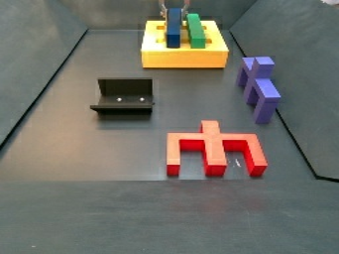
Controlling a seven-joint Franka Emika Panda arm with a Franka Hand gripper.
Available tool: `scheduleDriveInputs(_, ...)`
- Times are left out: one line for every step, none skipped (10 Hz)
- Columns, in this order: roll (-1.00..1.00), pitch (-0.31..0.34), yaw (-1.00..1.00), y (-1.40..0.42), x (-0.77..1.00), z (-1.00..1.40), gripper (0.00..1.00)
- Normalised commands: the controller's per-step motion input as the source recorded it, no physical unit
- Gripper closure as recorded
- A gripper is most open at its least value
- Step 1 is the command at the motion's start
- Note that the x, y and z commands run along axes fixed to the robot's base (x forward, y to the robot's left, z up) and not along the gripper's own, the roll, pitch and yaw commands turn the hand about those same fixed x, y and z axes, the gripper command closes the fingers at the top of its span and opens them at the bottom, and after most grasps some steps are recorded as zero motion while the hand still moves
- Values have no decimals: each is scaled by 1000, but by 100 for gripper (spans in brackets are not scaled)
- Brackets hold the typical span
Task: Pick up the blue object. Move up. Move to above the board. Insert the blue object.
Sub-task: Insert the blue object.
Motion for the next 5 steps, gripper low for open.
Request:
scheduleDriveInputs(141,86,0,-37,237,-183,100)
scheduleDriveInputs(159,96,0,0,217,-200,100)
scheduleDriveInputs(173,103,0,0,223,-257,100)
scheduleDriveInputs(159,106,0,0,271,-240,100)
scheduleDriveInputs(177,139,9,57,251,-251,100)
